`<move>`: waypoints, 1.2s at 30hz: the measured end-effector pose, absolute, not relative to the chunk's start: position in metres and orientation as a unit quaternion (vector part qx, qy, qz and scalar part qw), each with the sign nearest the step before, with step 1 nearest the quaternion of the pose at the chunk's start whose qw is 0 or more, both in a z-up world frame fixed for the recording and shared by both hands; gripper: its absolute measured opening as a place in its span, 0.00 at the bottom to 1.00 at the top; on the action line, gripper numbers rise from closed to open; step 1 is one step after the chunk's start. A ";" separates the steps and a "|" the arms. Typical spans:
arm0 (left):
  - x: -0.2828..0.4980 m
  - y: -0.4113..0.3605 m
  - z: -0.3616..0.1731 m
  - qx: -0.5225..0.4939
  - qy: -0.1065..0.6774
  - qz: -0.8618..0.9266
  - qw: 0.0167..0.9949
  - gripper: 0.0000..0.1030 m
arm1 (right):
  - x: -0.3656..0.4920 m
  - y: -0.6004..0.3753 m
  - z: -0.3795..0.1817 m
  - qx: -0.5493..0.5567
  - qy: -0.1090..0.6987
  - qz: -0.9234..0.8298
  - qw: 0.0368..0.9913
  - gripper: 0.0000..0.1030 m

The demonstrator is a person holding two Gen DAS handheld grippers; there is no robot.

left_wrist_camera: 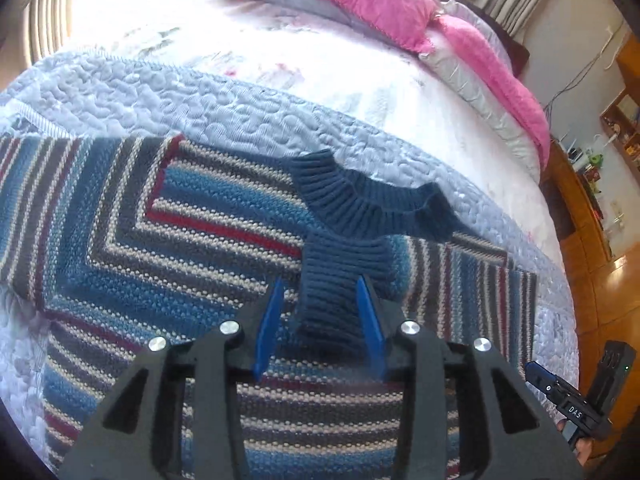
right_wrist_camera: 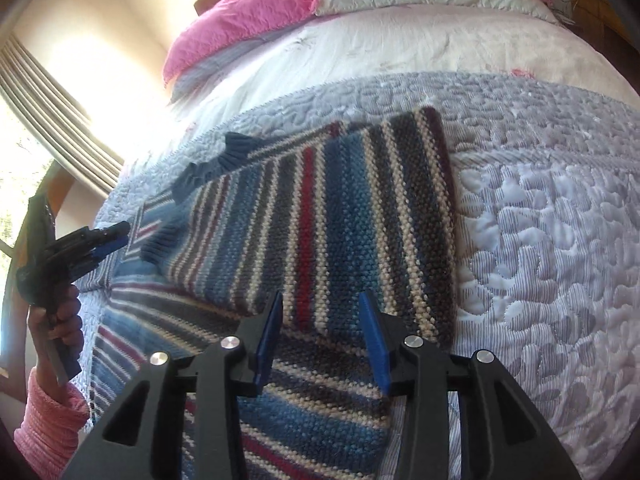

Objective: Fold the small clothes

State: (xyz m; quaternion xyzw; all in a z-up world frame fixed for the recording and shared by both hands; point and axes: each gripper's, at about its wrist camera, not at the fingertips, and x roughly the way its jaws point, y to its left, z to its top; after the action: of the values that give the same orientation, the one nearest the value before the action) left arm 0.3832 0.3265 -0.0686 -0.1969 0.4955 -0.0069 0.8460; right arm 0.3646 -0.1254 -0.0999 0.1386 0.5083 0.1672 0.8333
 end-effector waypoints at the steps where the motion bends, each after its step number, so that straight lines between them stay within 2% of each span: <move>1: 0.384 0.319 -0.063 -0.193 0.498 -0.022 0.845 0.36 | 0.366 -0.122 -0.097 0.137 0.509 0.168 0.833 0.42; 4: 0.395 0.289 -0.065 -0.182 0.515 -0.063 0.836 0.36 | 0.374 -0.111 -0.100 0.134 0.520 0.169 0.827 0.42; 8: 0.415 0.269 -0.101 -0.163 0.552 -0.057 0.816 0.35 | 0.380 -0.107 -0.124 0.142 0.546 0.156 0.811 0.42; 11: 0.418 0.277 -0.132 -0.166 0.572 -0.043 0.802 0.26 | 0.379 -0.108 -0.141 0.151 0.555 0.156 0.803 0.41; 17: 0.413 0.284 -0.132 -0.166 0.565 -0.064 0.806 0.24 | 0.383 -0.103 -0.146 0.147 0.562 0.145 0.801 0.43; 18: 0.410 0.289 -0.128 -0.175 0.564 -0.063 0.804 0.27 | 0.382 -0.103 -0.141 0.149 0.562 0.140 0.801 0.43; 19: 0.406 0.295 -0.122 -0.181 0.563 -0.060 0.804 0.36 | 0.379 -0.103 -0.134 0.153 0.557 0.137 0.804 0.45; 20: 0.399 0.304 -0.115 -0.185 0.556 -0.056 0.808 0.43 | 0.376 -0.101 -0.125 0.154 0.550 0.137 0.809 0.55; 21: 0.391 0.314 -0.107 -0.184 0.545 -0.046 0.817 0.61 | 0.371 -0.098 -0.115 0.149 0.541 0.140 0.816 0.58; 22: 0.382 0.327 -0.100 -0.176 0.534 -0.029 0.826 0.69 | 0.366 -0.093 -0.105 0.135 0.535 0.140 0.822 0.62; 27: 0.337 0.423 -0.078 -0.164 0.522 0.059 0.835 0.69 | 0.355 -0.054 -0.089 0.094 0.539 0.157 0.822 0.67; 36: 0.249 0.646 -0.070 -0.284 0.494 0.216 0.793 0.69 | 0.366 -0.017 -0.109 0.078 0.559 0.156 0.811 0.67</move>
State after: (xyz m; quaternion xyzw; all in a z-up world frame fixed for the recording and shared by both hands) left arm 0.2488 0.6460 -0.0701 -0.2841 0.4937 0.2164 0.7929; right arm 0.3665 -0.0166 -0.1093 0.0778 0.5585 0.1565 0.8109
